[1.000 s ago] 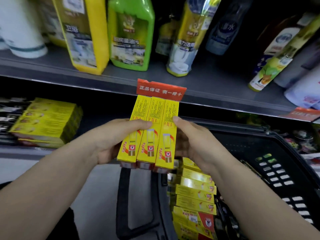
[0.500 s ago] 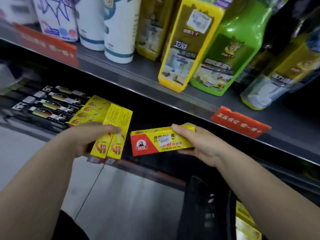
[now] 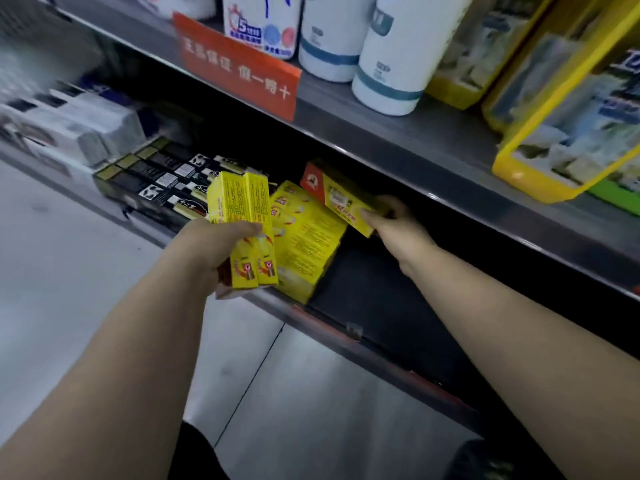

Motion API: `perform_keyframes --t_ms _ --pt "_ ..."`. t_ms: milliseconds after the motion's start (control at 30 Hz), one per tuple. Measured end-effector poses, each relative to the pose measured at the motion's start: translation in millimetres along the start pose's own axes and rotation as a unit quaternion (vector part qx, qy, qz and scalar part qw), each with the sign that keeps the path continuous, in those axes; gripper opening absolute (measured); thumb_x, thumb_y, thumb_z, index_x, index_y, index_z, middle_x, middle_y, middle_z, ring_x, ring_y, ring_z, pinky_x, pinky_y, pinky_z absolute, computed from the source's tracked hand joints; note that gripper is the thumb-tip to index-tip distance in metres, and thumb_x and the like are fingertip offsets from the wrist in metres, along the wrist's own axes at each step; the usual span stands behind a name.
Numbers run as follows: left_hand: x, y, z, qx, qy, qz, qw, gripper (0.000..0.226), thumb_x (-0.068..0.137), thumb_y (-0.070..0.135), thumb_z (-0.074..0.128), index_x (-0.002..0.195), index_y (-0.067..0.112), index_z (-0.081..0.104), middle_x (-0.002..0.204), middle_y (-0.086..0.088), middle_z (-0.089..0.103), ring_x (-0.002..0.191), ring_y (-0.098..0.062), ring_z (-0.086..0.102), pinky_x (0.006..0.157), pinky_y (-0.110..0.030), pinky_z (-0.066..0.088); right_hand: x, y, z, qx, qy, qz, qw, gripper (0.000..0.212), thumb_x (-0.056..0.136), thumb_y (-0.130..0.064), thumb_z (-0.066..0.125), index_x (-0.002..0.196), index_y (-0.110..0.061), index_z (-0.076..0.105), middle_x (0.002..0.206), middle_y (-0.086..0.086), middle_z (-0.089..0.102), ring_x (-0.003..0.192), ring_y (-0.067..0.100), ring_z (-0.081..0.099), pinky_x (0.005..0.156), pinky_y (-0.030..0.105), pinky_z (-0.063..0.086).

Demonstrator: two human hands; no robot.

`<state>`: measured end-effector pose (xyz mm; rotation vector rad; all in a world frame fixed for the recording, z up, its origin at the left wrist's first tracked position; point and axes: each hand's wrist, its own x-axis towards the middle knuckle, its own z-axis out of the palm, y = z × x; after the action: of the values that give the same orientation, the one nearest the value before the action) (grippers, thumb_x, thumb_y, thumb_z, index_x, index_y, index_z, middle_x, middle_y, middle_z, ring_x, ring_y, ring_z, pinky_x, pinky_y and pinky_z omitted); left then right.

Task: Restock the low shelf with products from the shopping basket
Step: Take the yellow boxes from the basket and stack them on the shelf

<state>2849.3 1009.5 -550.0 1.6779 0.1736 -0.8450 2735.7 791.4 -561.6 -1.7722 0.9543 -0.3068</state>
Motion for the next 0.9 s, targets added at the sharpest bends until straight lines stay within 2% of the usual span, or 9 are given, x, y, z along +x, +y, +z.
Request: perform_keyframes --t_ms 100,167,233,400,500,567,700,800,900 --pt "7.1 3.3 -4.9 -0.018 0.043 0.012 0.999 0.026 0.073 0.017 0.078 0.087 0.004 0.06 0.082 -0.015 0.068 0.057 -0.027 0.067 0.043 -0.033 0.052 4.7 6.0 25.8 -0.045 -0.026 -0.058 0.997 0.034 0.088 -0.025 0.063 0.121 -0.019 0.056 0.095 -0.01 0.06 0.087 0.008 0.058 0.071 0.007 0.044" --pt "9.9 5.1 -4.5 -0.024 0.06 0.021 0.998 0.023 0.074 0.016 0.077 0.079 0.008 0.057 0.077 -0.014 0.066 0.048 -0.024 0.065 0.038 -0.032 0.05 7.3 9.9 35.7 -0.075 -0.007 -0.087 0.993 0.033 0.089 -0.026 0.061 0.12 -0.017 0.056 0.092 -0.011 0.061 0.086 0.01 0.059 0.069 0.011 0.045" --pt "11.2 5.6 -0.1 -0.032 0.054 0.019 0.998 0.022 0.075 0.016 0.076 0.077 0.009 0.056 0.075 -0.013 0.065 0.043 -0.021 0.064 0.036 -0.031 0.049 16.7 10.4 33.3 -0.109 0.032 -0.097 0.989 0.035 0.091 -0.027 0.058 0.124 -0.015 0.052 0.109 0.003 0.064 0.101 0.023 0.059 0.081 0.025 0.045" --pt "12.8 3.9 16.4 -0.011 0.002 -0.003 1.0 0.022 0.077 0.015 0.075 0.081 0.007 0.054 0.078 -0.014 0.066 0.045 -0.022 0.066 0.037 -0.029 0.05 55.4 14.4 14.3 -0.194 0.022 -0.061 0.979 0.049 0.095 -0.019 0.052 0.14 -0.012 0.037 0.139 0.011 0.046 0.127 0.025 0.045 0.103 0.029 0.036" --pt "15.4 3.4 23.8 0.001 -0.015 -0.01 1.0 0.027 0.078 0.016 0.074 0.091 0.005 0.054 0.084 -0.014 0.065 0.058 -0.026 0.067 0.038 -0.028 0.05 62.9 20.4 21.7 -0.176 -0.046 -0.041 0.982 0.045 0.096 -0.013 0.048 0.14 -0.011 0.036 0.136 0.012 0.047 0.117 0.02 0.047 0.075 0.017 0.037" --pt "18.1 2.9 25.9 0.0 -0.014 -0.011 1.0 0.03 0.078 0.017 0.074 0.097 0.005 0.054 0.086 -0.013 0.065 0.064 -0.026 0.066 0.042 -0.028 0.051 67.2 22.2 29.7 -0.179 -0.086 -0.029 0.98 0.045 0.098 -0.015 0.045 0.142 -0.014 0.033 0.137 0.011 0.046 0.114 0.018 0.045 0.069 0.015 0.034" --pt "22.7 3.2 26.0 -0.006 -0.004 -0.01 1.0 0.022 0.079 0.017 0.072 0.09 0.009 0.055 0.085 -0.011 0.066 0.067 -0.026 0.066 0.052 -0.031 0.051 74.7 21.7 37.9 -0.195 -0.135 -0.001 0.971 0.047 0.101 -0.021 0.038 0.147 -0.018 0.026 0.145 0.01 0.039 0.13 0.024 0.04 0.096 0.023 0.032" --pt "24.1 3.2 28.2 -0.006 -0.002 -0.014 1.0 0.022 0.08 0.017 0.072 0.09 0.008 0.055 0.084 -0.011 0.065 0.065 -0.024 0.066 0.047 -0.029 0.05 75.6 20.2 36.8 -0.209 -0.155 0.016 0.965 0.049 0.102 -0.02 0.034 0.149 -0.018 0.019 0.151 0.009 0.031 0.137 0.024 0.032 0.105 0.028 0.028" --pt "23.1 4.5 31.2 -0.005 -0.004 -0.019 1.0 0.023 0.079 0.017 0.073 0.092 0.007 0.056 0.082 -0.01 0.065 0.061 -0.022 0.065 0.041 -0.026 0.05 71.4 11.8 35.8 -0.311 -0.149 -0.007 0.939 0.054 0.102 -0.021 0.035 0.15 -0.021 0.011 0.157 0.012 0.011 0.143 0.026 0.016 0.112 0.032 0.02"
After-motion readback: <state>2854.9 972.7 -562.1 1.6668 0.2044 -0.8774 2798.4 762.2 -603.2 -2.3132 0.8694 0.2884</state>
